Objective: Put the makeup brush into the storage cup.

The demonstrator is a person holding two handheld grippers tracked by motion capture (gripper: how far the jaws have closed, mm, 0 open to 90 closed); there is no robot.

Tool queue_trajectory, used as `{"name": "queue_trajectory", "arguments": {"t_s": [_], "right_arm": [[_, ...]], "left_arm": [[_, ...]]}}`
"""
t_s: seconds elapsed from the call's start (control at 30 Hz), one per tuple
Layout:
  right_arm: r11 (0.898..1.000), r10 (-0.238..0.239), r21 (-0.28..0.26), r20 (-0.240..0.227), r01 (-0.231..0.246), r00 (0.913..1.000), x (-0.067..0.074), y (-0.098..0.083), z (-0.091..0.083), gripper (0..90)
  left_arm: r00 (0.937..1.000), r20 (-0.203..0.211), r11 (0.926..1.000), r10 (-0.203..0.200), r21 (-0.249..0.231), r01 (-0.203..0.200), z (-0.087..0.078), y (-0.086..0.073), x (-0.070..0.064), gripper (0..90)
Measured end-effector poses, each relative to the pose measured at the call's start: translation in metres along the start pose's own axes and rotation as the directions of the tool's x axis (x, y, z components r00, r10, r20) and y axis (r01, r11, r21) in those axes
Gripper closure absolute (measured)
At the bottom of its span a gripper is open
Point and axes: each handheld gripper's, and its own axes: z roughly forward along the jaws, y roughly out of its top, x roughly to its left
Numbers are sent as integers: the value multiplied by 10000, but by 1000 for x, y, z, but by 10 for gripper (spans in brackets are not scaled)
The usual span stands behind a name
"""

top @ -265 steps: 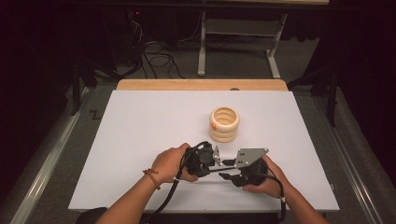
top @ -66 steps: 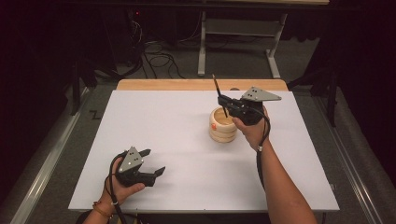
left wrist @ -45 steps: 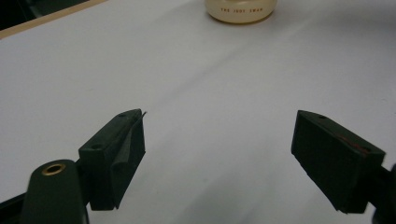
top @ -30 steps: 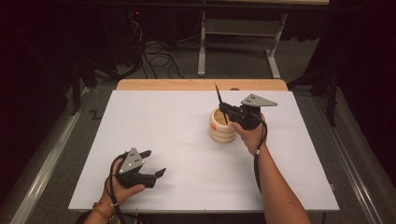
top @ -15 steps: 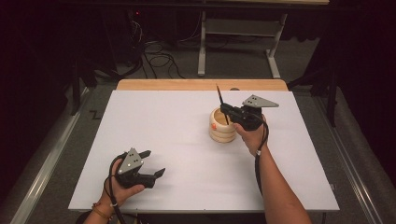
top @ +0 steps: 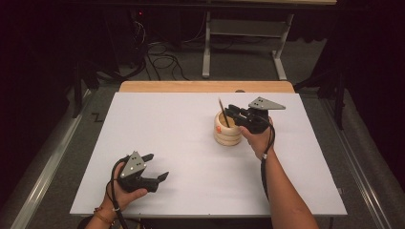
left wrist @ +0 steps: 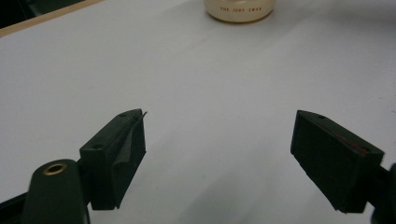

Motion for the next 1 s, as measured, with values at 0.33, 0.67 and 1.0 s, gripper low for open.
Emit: {"name": "queue_trajectory", "arguments": {"t_s": [0.33, 0.67, 1.0], "right_arm": [[10000, 19, 80, 185, -21, 9998, 3, 1, -1, 550], [9996, -212, 179, 399, 205, 9990, 3, 3, -2, 361], [9976, -421, 598, 1126, 355, 9928, 9, 3, 3, 160]], "left_arm": [[10000, 13, 10000, 55, 24, -56, 0, 0, -1, 189], [10000, 39, 10000, 57, 28, -57, 0, 0, -1, 188], [9999, 73, 9999, 99, 97, -100, 1, 0, -1, 189]]}}
